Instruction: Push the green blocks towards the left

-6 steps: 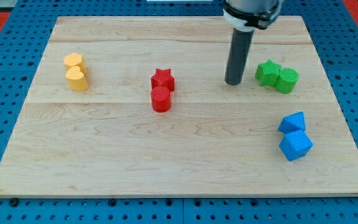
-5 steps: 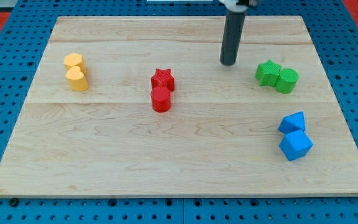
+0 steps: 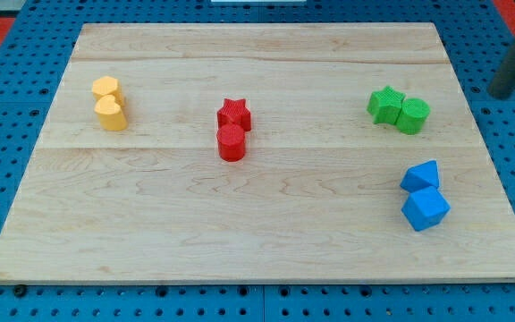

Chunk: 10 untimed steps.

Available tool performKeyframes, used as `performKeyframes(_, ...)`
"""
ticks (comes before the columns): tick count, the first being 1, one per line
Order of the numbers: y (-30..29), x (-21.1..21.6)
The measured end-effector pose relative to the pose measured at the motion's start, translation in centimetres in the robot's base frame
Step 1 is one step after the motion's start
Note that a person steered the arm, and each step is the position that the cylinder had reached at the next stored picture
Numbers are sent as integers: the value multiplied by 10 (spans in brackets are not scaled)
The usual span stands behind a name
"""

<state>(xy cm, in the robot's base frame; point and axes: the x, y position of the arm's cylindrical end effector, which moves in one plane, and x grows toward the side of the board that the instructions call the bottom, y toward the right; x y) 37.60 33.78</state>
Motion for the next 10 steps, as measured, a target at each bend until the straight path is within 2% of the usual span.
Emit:
performKeyframes(1,-18,38)
performKeyframes(2,-74,55)
performKeyframes(4,-120,21)
performKeyframes(6,-185,18)
performKeyframes(10,-218,-65)
